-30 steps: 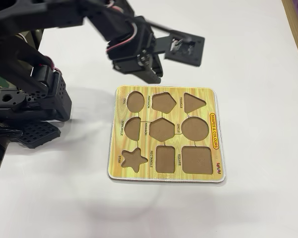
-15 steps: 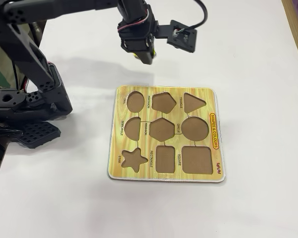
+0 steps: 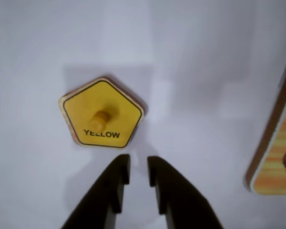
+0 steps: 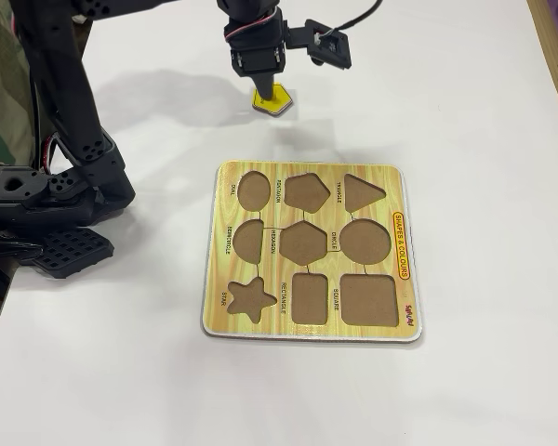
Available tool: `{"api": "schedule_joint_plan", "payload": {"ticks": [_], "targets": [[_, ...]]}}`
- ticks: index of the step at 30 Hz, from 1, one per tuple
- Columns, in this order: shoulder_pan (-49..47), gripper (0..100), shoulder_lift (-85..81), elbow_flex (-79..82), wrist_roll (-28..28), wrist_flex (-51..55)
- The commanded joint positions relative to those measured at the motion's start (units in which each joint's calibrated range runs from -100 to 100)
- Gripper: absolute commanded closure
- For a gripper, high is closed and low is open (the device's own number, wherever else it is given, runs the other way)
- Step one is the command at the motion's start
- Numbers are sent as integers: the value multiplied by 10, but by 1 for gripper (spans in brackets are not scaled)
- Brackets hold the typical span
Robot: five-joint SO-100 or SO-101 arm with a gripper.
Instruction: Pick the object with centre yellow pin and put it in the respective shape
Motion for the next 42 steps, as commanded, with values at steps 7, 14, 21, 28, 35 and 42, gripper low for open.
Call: {"api": "schedule_joint_plan", "payload": {"ticks": [7, 14, 21, 28, 35, 42], "targets": [[-43, 95, 2, -63, -37, -5], [-44, 94, 3, -62, -37, -26], [-36, 94, 30, -58, -37, -96], [-32, 94, 35, -44, -34, -89], [-14, 94, 8, -1, -32, -88], [-14, 91, 0, 6, -32, -97]]}}
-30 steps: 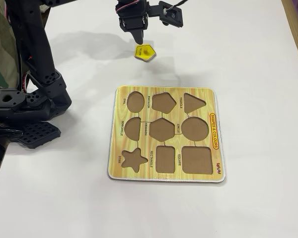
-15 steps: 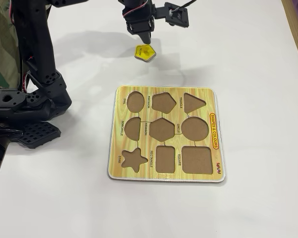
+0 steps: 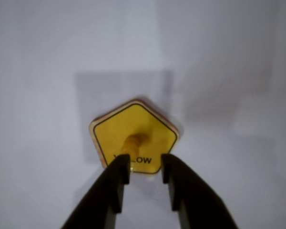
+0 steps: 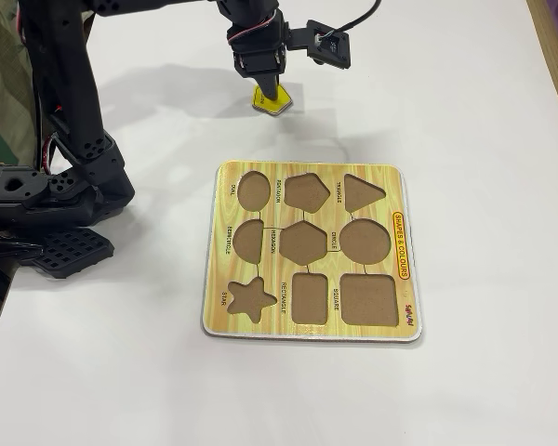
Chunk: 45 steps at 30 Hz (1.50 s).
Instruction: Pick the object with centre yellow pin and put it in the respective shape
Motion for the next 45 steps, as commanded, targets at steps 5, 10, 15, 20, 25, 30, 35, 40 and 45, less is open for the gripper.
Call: {"api": "schedule_joint_plan", "payload": {"ticks": [5, 10, 15, 20, 25, 30, 35, 40, 45], "targets": [[8, 90, -28, -12, 3, -8], [0, 90, -28, -12, 3, -8], [-8, 90, -28, -17, 3, -9], [-14, 90, -28, -13, 3, -9], [-23, 90, -28, -18, 2, -9], [-21, 90, -27, -15, 2, -9], [-20, 90, 7, -19, 2, -34], [-18, 90, 19, -15, 2, -72], [-18, 90, 20, -13, 2, -72]]}}
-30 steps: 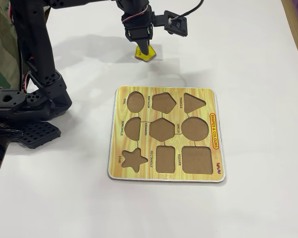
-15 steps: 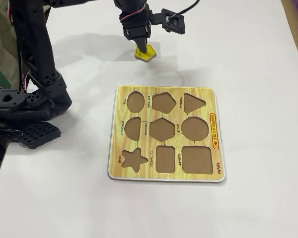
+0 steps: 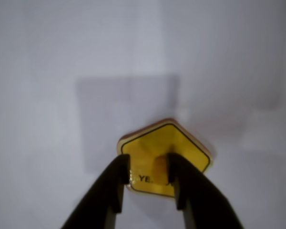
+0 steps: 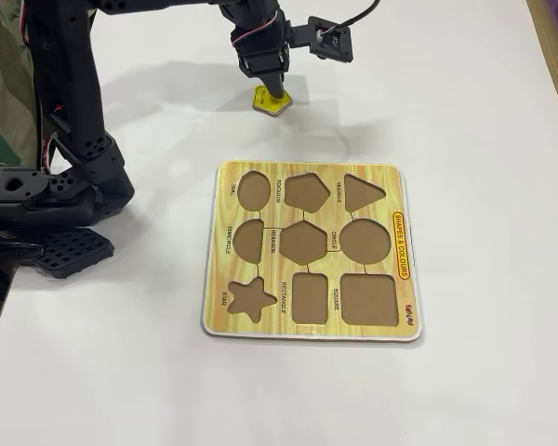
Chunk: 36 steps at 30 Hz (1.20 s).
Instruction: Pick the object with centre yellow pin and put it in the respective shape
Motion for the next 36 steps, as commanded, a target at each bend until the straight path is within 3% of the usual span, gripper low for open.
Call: {"api": "schedule_joint_plan", "payload": {"ticks": [1, 36], "targets": [[0, 90, -6, -12, 2, -7], [20, 90, -6, 27, 3, 2]]}}
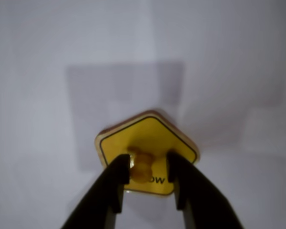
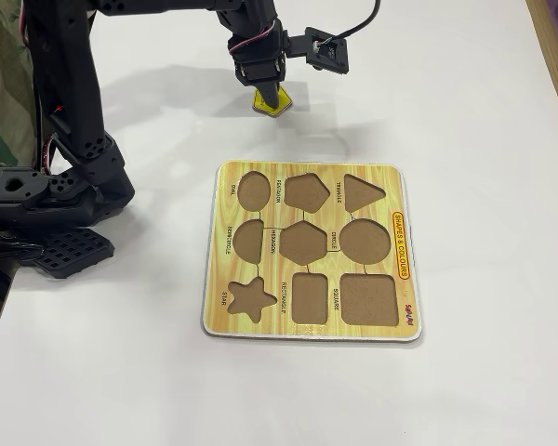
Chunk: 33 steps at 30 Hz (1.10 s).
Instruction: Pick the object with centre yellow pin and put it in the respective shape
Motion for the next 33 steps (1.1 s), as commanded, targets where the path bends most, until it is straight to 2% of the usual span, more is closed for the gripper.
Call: {"api": "schedule_joint_plan", "payload": {"ticks": [1, 33], "targets": [[12, 90, -5, -3, 3, 2], [12, 90, -4, 31, 3, 2]]}}
